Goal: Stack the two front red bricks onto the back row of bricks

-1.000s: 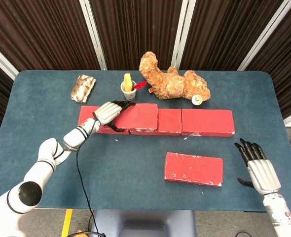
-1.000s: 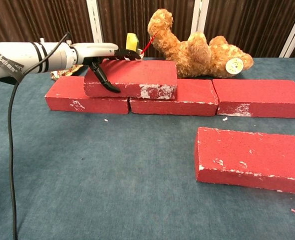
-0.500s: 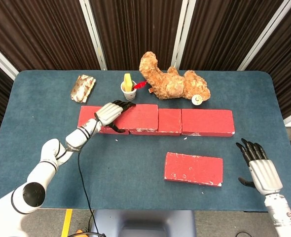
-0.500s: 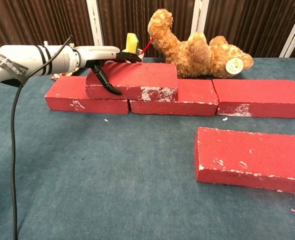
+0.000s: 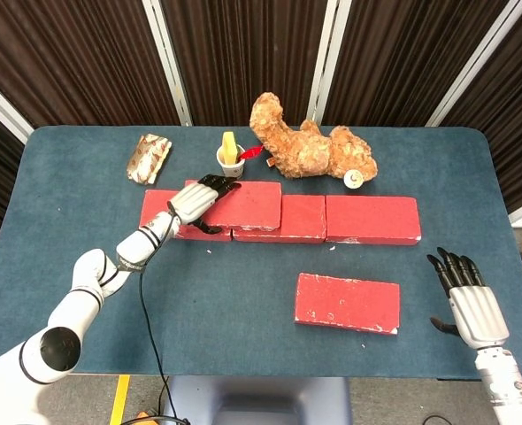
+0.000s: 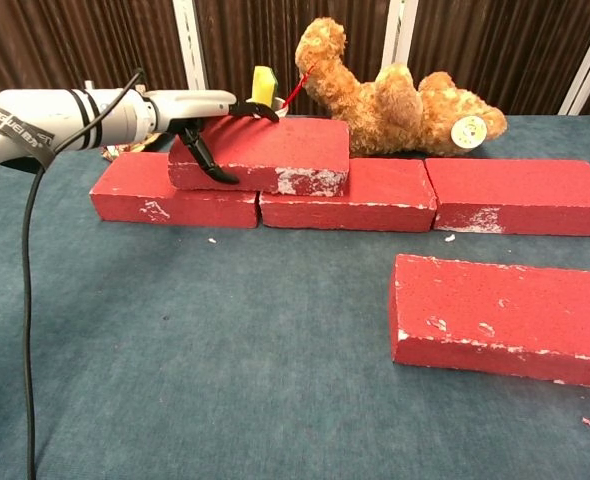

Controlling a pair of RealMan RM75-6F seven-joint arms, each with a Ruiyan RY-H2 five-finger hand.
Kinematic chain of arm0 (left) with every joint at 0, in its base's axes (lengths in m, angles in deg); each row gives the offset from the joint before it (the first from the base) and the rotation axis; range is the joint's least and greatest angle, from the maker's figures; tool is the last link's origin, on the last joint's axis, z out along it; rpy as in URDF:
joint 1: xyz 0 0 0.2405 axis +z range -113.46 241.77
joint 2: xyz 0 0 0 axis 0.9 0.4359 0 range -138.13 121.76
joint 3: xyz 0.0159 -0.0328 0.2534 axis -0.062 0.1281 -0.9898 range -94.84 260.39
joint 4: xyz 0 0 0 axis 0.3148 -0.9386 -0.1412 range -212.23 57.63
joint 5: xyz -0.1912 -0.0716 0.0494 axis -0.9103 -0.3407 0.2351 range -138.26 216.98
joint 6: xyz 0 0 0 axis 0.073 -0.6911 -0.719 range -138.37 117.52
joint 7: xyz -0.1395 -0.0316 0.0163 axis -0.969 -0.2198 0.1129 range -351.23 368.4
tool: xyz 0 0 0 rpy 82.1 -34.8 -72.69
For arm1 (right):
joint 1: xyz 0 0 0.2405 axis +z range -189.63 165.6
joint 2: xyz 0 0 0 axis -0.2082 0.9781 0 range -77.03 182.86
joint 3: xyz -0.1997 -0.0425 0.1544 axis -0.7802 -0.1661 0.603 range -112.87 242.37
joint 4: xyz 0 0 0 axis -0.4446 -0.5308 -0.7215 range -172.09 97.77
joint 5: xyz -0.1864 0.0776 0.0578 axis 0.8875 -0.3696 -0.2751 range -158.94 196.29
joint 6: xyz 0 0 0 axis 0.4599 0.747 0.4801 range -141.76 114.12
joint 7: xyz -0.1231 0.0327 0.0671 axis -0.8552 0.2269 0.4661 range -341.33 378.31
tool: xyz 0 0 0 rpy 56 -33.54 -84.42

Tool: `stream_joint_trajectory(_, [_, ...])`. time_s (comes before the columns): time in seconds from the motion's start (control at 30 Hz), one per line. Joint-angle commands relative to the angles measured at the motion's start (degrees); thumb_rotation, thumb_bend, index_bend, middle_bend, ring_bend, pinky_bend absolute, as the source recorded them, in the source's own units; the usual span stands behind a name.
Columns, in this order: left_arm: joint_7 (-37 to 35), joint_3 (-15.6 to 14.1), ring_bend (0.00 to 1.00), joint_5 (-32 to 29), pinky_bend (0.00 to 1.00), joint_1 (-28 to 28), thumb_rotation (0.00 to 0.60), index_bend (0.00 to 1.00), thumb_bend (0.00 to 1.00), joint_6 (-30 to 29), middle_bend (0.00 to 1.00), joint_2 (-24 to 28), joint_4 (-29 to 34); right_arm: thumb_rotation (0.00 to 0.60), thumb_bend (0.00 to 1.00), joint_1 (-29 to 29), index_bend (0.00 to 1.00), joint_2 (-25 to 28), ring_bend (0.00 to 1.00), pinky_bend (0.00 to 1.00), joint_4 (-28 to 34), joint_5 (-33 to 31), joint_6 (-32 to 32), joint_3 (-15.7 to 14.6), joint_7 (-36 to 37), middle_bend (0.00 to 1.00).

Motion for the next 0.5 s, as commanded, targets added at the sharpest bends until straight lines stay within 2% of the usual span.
stream_joint_trajectory(0.03, [-0.14,-0.2,0.0,0.0,0.02,-0.03,0.6,0.0,0.22,0.14,0.0,0.57,1.07,0.6,0.07,-0.15,0.0,0.01,0.0,0.0,0.08,-0.08,0.3,0.12,0.05,0.0])
stream_joint_trajectory(0.5, [-1.74,-0.72,0.0,-0.13,0.02,-0.67,0.6,0.0,0.21,1.03,0.0,1.83,4.14,0.6,0.07,-0.17,0.0,0.13,0.0,0.0,-0.04,-0.25,0.23,0.32,0.33,0.0])
